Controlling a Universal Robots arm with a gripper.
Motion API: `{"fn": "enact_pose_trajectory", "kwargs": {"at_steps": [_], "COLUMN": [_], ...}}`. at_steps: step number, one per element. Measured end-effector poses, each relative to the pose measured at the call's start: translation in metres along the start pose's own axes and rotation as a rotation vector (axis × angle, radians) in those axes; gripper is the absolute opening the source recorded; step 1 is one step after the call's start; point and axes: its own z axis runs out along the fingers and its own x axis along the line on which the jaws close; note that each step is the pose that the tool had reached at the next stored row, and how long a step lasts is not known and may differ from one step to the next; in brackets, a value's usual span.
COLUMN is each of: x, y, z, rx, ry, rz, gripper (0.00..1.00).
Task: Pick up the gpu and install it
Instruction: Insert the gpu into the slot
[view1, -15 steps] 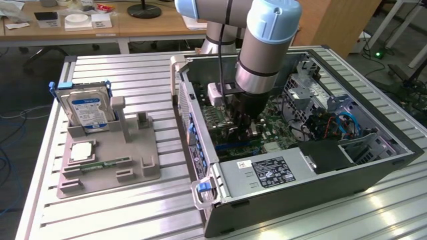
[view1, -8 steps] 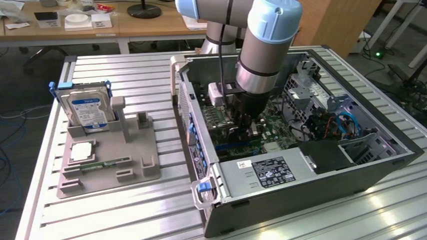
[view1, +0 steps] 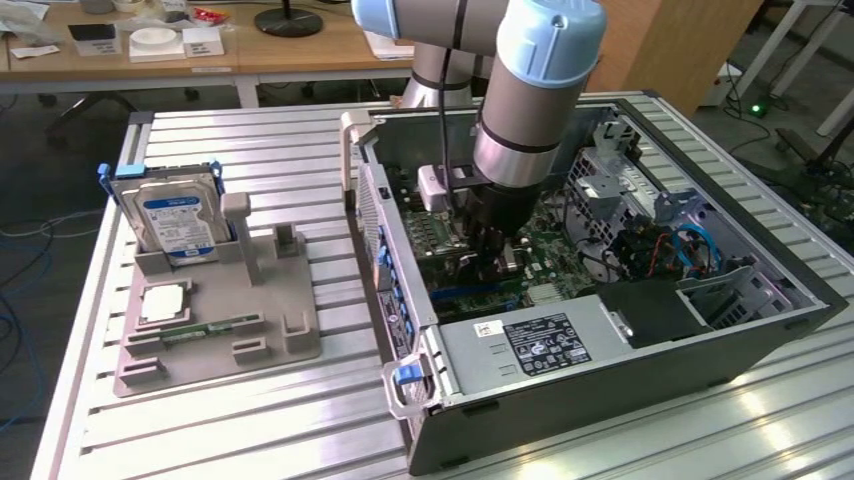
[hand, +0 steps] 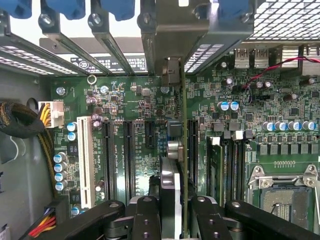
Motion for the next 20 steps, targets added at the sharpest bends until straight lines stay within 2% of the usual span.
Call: {"fn": "enact_pose_trajectory", "kwargs": {"at_steps": [20], "x": [0.0001], "y": [0.0009], "z": [0.0017], "rx": [-0.002], "ry": [0.0002], "rz": [0.015], "gripper": [0.28]}}
